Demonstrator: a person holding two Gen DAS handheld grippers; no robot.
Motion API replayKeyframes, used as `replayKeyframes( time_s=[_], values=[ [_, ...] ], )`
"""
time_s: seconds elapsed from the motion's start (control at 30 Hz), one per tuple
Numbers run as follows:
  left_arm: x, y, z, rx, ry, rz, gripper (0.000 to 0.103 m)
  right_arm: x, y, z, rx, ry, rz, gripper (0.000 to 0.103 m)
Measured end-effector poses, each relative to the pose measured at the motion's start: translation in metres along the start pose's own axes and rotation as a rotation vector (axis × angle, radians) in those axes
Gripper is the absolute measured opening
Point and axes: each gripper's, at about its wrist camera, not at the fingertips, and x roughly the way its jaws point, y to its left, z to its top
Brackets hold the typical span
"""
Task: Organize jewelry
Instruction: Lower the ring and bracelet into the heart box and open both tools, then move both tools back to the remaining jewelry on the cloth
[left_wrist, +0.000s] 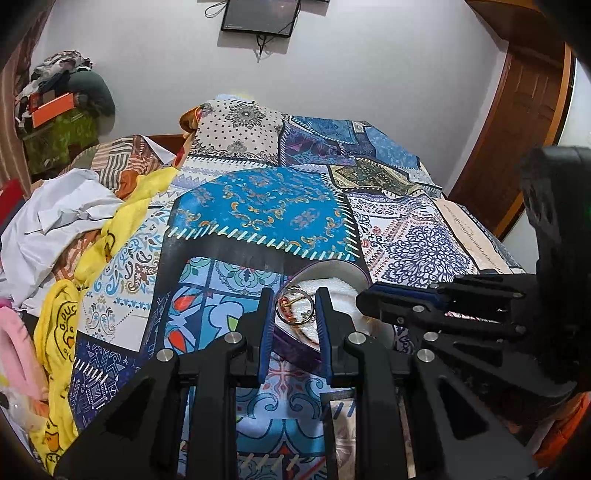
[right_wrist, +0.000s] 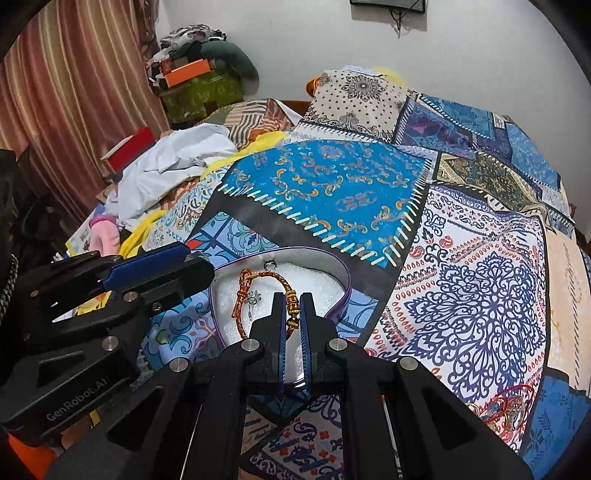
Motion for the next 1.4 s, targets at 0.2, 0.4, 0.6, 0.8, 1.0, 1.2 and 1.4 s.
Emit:
replayKeyframes(
  time_s=[0.2,0.4,0.6,0.8,1.0,1.2,1.4],
  values=[
    [-0.002,-0.011,0.001,0.018,0.006,-0.022,0.021,-0.022,-0.01,-0.003,0.034,-0.044,-0.013,0.015],
    [0.001,-0.031,-0.001,0.054,0.022,-0.044,0.021,-0.045,-0.033,-0.008,0.084,-0.079,-0.072,0.016],
    [0.009,-0.044,-0.004,0.075,0.045,-0.04,0.021,-0.06,-0.052,-0.017,0.133,-0.094,-0.104,0.016],
    [0.015,-0.049,-0.006,0.084,0.077,-0.003,0.021,-0.072,-0.058,-0.024,0.142,-0.106,-0.125,0.016],
    [0.013,-0.051,-0.003,0.073,0.096,0.03,0.029,-0.083,-0.065,-0.029,0.145,-0.126,-0.146,0.016],
    [-0.003,-0.061,0.002,0.086,0.059,0.044,0.047,-0.097,-0.074,-0.036,0.161,-0.164,-0.17,0.042],
    [-0.013,-0.074,0.01,0.078,0.031,0.051,0.077,-0.112,-0.082,-0.042,0.164,-0.188,-0.208,0.042]
  ],
)
